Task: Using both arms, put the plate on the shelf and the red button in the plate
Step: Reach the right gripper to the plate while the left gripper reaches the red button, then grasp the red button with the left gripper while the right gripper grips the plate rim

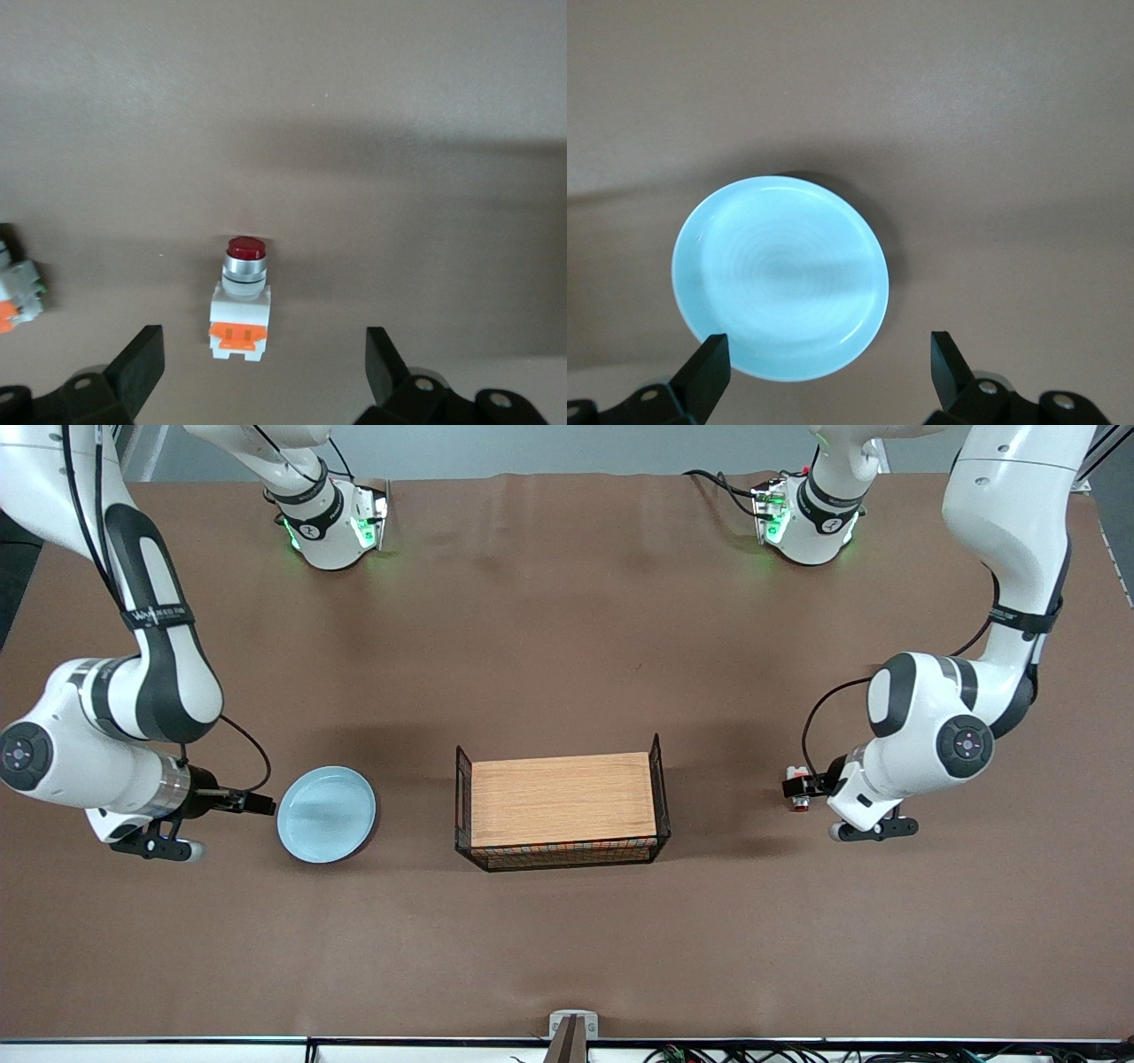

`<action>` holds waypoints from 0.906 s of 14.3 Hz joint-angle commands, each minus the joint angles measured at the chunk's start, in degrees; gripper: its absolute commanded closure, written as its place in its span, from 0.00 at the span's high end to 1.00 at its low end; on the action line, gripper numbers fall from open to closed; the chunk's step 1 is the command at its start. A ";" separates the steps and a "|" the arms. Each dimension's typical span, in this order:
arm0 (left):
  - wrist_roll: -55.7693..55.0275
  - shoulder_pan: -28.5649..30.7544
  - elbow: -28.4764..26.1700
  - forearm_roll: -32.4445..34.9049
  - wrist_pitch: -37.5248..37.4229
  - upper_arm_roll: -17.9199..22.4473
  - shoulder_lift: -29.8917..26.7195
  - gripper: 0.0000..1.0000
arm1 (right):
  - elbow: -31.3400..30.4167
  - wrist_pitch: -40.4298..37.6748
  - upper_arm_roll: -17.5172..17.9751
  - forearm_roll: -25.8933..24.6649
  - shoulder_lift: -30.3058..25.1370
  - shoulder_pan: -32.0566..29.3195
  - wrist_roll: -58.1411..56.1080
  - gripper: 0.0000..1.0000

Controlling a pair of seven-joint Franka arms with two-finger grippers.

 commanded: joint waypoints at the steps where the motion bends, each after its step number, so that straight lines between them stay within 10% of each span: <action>1: -0.15 -0.13 -5.39 0.14 5.48 0.30 -2.14 1.00 | 0.99 3.20 0.19 0.33 3.27 0.04 1.42 1.00; 13: -0.06 -0.22 -7.33 5.60 8.75 0.39 1.81 0.99 | -1.03 12.79 0.19 0.33 8.54 1.18 0.71 1.00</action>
